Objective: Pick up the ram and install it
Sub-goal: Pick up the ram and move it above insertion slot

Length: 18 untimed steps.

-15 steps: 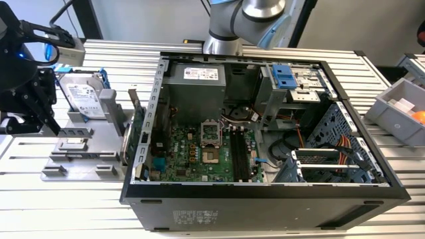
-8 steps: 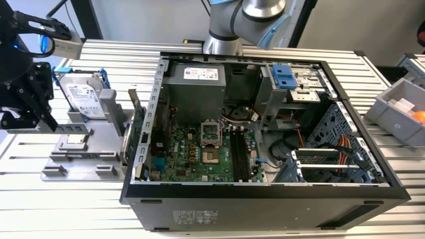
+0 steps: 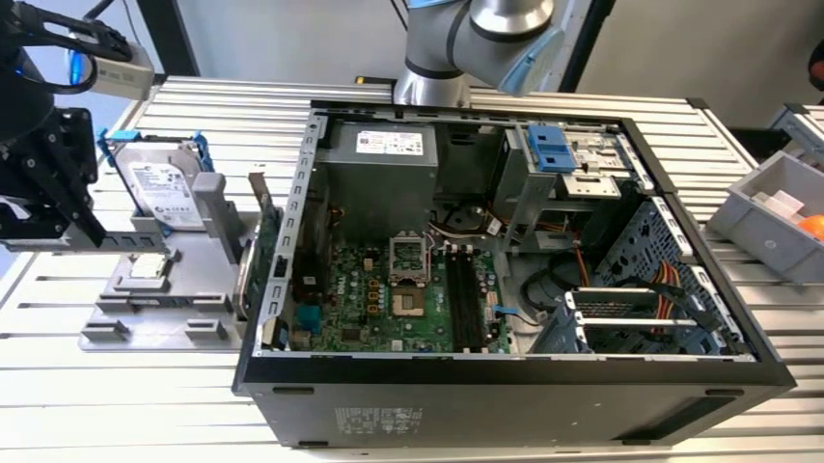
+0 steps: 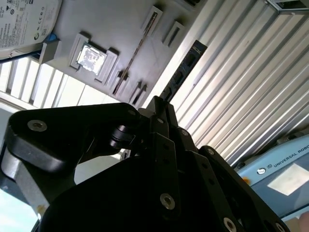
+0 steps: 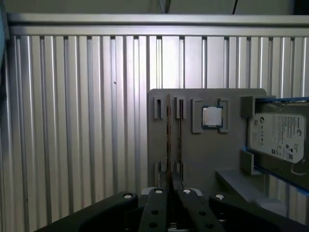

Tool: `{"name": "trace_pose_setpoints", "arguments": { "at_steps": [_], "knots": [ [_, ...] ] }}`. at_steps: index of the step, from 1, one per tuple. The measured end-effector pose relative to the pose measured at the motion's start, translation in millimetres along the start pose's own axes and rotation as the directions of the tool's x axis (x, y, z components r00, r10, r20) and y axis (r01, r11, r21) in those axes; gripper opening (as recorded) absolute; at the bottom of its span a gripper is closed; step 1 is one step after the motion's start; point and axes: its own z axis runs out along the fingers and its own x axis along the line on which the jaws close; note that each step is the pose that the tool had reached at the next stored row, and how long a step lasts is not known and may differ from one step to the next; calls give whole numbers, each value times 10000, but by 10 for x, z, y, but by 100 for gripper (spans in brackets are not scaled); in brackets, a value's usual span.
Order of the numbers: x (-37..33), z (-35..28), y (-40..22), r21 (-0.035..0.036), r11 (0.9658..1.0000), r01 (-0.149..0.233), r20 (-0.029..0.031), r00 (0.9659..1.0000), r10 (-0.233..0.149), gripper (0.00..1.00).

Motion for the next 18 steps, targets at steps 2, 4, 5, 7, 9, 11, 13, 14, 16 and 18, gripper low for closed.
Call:
{"name": "trace_pose_setpoints", "arguments": {
  "at_steps": [2,4,5,7,9,11,13,14,16,18],
  "knots": [
    [0,-6,0,3,10000,0,2,10000,0,0],
    [0,-9,0,6,10000,1,2,10000,-1,0],
    [0,-10,-1,7,10000,1,2,10000,-1,0],
    [0,-11,-1,9,10000,2,0,10000,-2,0],
    [0,-14,-1,9,10000,2,-3,10000,-2,0],
    [-1,-28,0,9,10000,2,-4,10000,-2,0],
    [-1,-52,0,10,10000,1,-3,10000,-1,0],
    [-2,-66,0,10,10000,1,-4,10000,-1,0],
    [-4,-91,1,10,10000,-1,-3,10000,1,0],
    [-4,-107,1,12,10000,0,-2,10000,0,0]
  ]
}}
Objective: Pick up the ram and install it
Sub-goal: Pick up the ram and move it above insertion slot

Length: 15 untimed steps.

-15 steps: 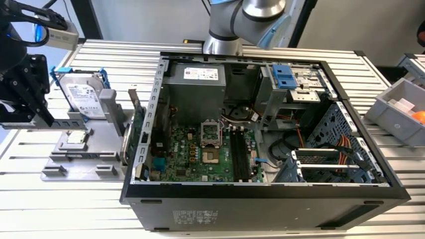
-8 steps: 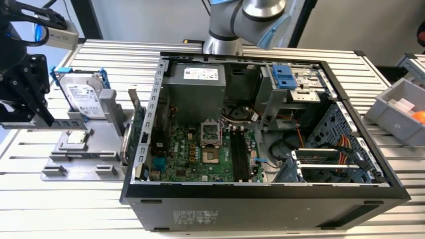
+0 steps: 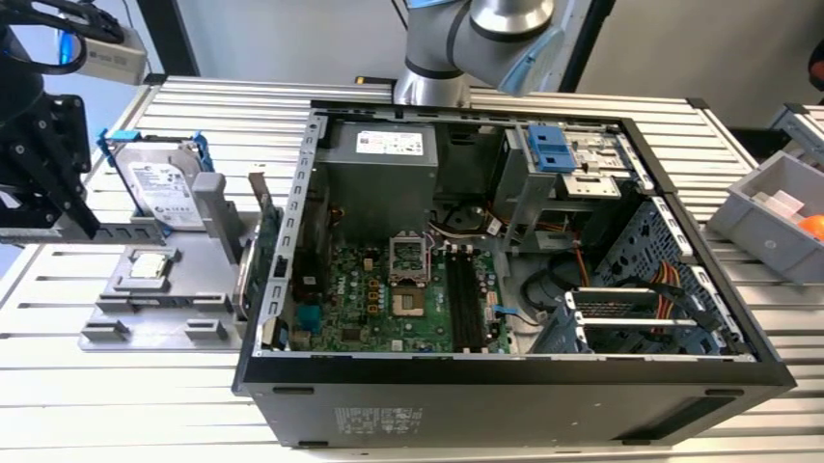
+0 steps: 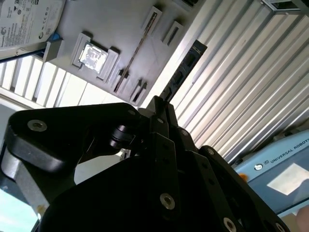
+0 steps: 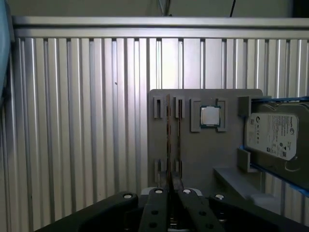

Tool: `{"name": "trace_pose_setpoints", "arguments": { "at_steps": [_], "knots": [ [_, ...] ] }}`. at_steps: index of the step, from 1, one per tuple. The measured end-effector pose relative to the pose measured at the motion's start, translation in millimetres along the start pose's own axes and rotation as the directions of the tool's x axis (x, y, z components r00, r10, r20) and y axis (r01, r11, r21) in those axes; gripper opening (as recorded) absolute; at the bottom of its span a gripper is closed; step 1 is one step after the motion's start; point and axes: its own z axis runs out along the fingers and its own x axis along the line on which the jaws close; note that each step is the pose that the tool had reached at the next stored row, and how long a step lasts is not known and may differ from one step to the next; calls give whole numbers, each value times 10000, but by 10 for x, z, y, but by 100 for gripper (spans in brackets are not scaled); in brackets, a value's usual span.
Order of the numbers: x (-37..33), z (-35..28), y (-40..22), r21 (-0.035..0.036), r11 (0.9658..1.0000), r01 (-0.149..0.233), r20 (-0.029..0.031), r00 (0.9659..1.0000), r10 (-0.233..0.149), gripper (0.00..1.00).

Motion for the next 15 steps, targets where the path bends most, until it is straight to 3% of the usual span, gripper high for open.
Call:
{"name": "trace_pose_setpoints", "arguments": {
  "at_steps": [10,15],
  "knots": [
    [-3,-81,-1,-1,10000,3,-2,10000,-3,0],
    [-5,-91,0,0,10000,1,-1,10000,-1,0]
  ]
}}
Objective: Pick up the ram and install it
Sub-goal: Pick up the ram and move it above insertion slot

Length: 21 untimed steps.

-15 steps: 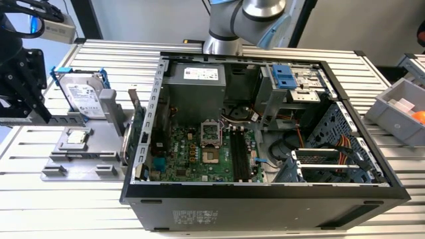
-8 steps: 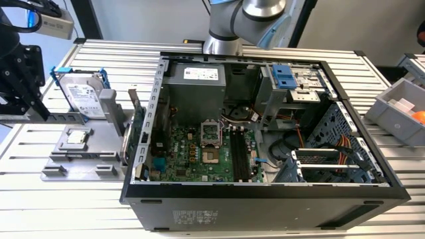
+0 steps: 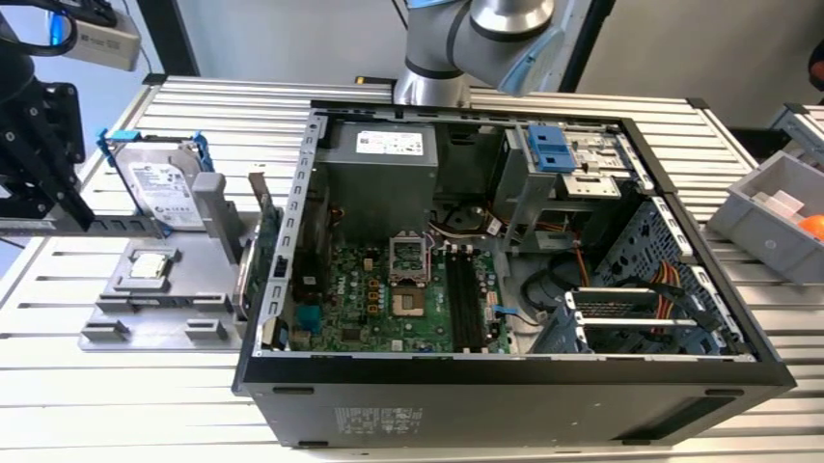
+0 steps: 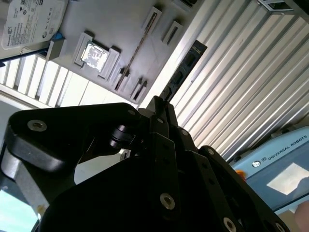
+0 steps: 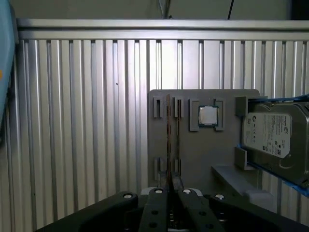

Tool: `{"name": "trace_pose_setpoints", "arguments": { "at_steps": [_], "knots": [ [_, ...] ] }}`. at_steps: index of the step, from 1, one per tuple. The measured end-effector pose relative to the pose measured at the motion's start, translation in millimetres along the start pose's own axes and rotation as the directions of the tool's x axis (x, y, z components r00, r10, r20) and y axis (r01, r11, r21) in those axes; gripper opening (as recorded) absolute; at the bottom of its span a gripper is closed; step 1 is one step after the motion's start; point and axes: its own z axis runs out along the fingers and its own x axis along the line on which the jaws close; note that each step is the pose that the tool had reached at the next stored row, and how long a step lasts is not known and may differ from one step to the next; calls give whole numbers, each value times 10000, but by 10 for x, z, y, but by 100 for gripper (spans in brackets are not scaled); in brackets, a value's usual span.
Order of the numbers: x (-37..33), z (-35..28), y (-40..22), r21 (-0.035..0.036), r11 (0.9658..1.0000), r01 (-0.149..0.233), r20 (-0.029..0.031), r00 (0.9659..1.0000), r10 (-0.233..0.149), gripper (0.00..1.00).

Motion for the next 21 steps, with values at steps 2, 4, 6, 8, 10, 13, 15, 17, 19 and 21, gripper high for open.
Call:
{"name": "trace_pose_setpoints", "arguments": {
  "at_steps": [2,4,6,8,10,13,15,17,19,21],
  "knots": [
    [0,-1,0,0,10000,0,0,10000,0,0],
    [-1,-4,-15,-4,10000,1,-4,10000,-1,0],
    [-1,-2,-58,-1,10000,1,-1,10000,-1,0],
    [-2,-2,-98,-1,10000,1,-1,10000,-1,0],
    [-3,-2,-116,-1,10000,1,-1,10000,-1,0],
    [-4,-2,-150,0,10000,1,0,10000,-1,0],
    [-4,-2,-156,-1,10000,0,0,10000,0,0],
    [-4,-2,-156,-2,10000,0,-1,10000,0,0],
    [-4,-3,-157,-3,10000,1,-2,10000,-1,0],
    [-4,-7,-157,-3,10000,1,-2,10000,-1,0]
  ]
}}
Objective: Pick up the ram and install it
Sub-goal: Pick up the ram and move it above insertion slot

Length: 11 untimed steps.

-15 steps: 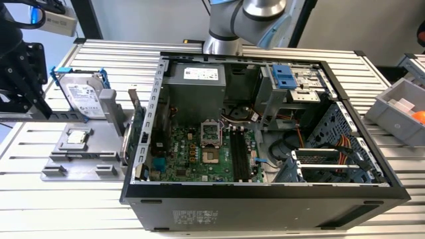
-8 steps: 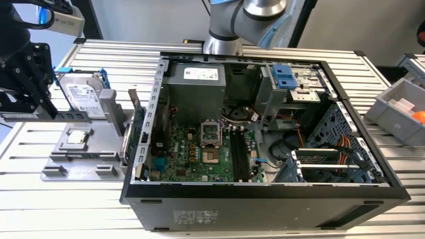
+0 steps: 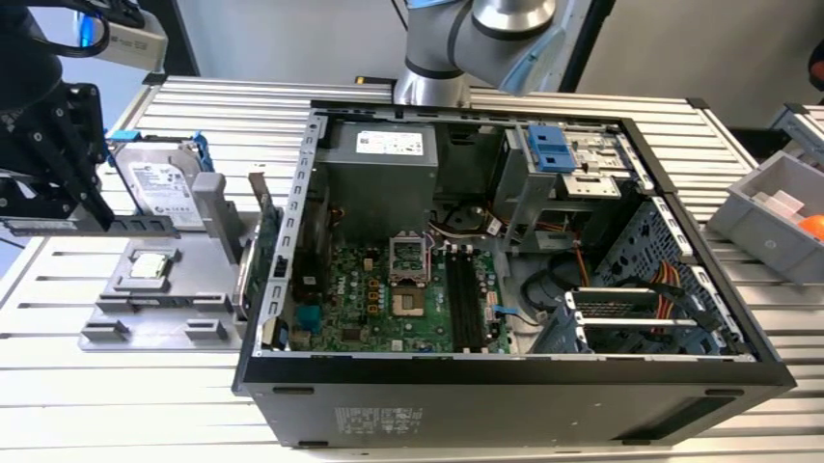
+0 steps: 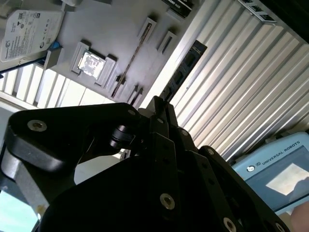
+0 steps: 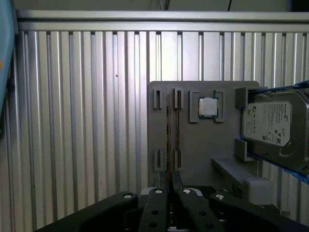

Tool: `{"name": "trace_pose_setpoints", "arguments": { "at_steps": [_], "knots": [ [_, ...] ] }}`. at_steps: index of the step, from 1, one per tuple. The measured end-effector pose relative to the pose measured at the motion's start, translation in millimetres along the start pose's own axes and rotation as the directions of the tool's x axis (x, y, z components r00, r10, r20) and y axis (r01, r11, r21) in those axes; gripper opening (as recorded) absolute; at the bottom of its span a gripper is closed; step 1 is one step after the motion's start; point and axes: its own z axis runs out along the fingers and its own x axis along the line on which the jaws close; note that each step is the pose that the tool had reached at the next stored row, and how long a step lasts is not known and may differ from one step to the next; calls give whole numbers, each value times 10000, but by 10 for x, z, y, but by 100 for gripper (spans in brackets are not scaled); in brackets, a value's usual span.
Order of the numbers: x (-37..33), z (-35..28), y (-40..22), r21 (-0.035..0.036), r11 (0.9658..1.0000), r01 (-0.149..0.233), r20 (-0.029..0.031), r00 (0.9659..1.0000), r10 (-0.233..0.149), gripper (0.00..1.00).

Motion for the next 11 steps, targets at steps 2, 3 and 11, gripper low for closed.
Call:
{"name": "trace_pose_setpoints", "arguments": {
  "at_steps": [2,3,11],
  "knots": [
    [-1,-14,0,0,10000,0,0,10000,0,0],
    [-1,-21,-4,-1,10000,1,-1,10000,-1,0],
    [-3,-73,-27,2,10000,3,2,10000,-3,0]
  ]
}}
